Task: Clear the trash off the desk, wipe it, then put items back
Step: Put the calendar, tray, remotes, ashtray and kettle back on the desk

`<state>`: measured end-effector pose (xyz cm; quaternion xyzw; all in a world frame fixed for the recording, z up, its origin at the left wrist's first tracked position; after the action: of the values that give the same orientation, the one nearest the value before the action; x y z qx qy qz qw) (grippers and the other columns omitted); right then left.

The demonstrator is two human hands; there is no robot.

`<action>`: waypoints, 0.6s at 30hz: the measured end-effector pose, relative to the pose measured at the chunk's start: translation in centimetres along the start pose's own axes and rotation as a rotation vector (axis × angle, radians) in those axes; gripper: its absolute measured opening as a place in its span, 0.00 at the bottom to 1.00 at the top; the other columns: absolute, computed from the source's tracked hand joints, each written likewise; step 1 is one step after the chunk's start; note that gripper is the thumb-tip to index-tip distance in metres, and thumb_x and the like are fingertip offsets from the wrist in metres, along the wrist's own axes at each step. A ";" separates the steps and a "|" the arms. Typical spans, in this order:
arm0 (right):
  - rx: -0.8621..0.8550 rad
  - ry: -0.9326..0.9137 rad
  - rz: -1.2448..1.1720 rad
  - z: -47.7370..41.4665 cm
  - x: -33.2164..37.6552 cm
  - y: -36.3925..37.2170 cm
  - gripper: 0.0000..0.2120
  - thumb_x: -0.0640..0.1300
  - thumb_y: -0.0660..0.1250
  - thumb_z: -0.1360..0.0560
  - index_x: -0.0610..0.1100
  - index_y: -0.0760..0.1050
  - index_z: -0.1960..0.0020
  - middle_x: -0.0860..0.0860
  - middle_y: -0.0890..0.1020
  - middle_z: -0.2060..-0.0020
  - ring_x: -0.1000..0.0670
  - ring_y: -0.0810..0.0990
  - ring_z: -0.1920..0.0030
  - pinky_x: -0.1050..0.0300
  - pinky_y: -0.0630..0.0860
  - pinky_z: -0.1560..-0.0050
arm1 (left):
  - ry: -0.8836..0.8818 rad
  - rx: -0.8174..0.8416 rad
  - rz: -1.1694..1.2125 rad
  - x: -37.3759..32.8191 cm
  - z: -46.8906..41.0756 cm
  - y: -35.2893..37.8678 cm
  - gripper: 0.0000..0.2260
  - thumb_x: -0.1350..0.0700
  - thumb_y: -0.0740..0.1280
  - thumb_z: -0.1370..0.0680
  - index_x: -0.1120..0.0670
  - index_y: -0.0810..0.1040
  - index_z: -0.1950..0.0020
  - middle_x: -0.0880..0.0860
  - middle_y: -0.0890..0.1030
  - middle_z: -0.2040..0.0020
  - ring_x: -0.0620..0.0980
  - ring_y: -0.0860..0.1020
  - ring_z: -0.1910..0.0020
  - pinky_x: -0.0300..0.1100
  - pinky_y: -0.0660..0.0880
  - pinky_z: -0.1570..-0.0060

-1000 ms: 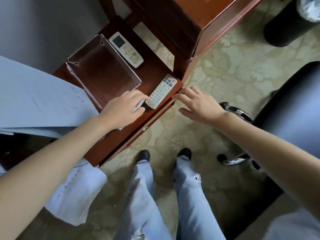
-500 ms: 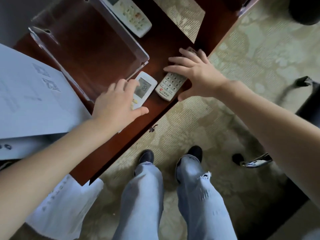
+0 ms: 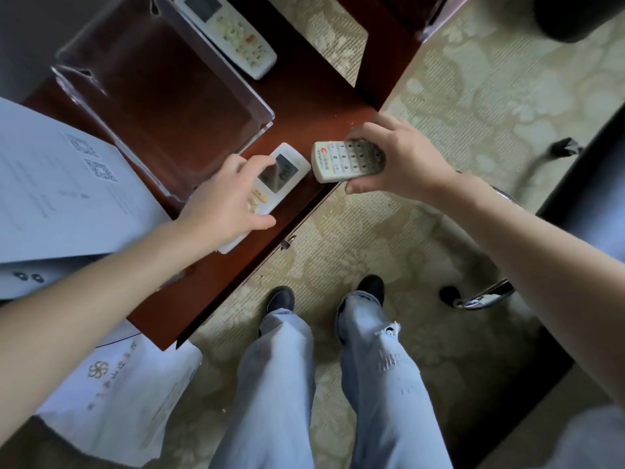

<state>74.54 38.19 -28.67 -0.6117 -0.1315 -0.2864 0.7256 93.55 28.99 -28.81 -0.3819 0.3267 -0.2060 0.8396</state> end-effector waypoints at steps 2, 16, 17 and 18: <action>-0.051 0.022 -0.036 1.1 0.8 -2.3 0.34 0.60 0.75 0.39 0.43 0.73 0.39 0.44 0.75 0.47 0.44 0.73 0.47 0.53 0.71 0.51 | 0.007 -0.016 0.056 -1.6 0.7 -2.0 0.35 0.49 0.74 0.31 0.45 0.60 0.28 0.51 0.67 0.37 0.52 0.74 0.48 0.46 0.72 0.54; -0.247 0.043 -0.161 3.3 3.1 -25.4 0.32 0.59 0.73 0.35 0.43 0.72 0.38 0.50 0.73 0.50 0.52 0.71 0.51 0.56 0.71 0.55 | 0.017 -0.276 0.210 -16.1 2.5 -22.4 0.35 0.50 0.76 0.34 0.44 0.63 0.31 0.47 0.67 0.43 0.50 0.74 0.48 0.51 0.74 0.48; -0.250 0.049 -0.156 2.9 2.7 -26.5 0.32 0.59 0.73 0.35 0.44 0.72 0.38 0.49 0.73 0.50 0.52 0.71 0.51 0.56 0.71 0.55 | 0.011 -0.295 0.212 -16.8 2.1 -23.6 0.35 0.50 0.76 0.34 0.44 0.63 0.31 0.47 0.67 0.43 0.50 0.74 0.49 0.52 0.74 0.48; -0.253 0.055 -0.150 2.5 2.3 -27.5 0.31 0.59 0.73 0.35 0.44 0.72 0.38 0.49 0.73 0.50 0.51 0.72 0.52 0.55 0.72 0.55 | 0.006 -0.308 0.214 -17.4 1.5 -24.6 0.35 0.50 0.76 0.34 0.45 0.63 0.31 0.47 0.67 0.43 0.50 0.73 0.49 0.52 0.74 0.48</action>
<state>60.90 37.60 -4.51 -0.6786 -0.1200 -0.3708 0.6225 80.05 24.77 -2.16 -0.4686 0.3957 -0.0642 0.7872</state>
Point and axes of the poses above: each hand's wrist, its own z-axis away from the middle knuckle, its own y-axis out of the palm, x = y × z, the point moved 7 cm from there along -z, towards the middle knuckle
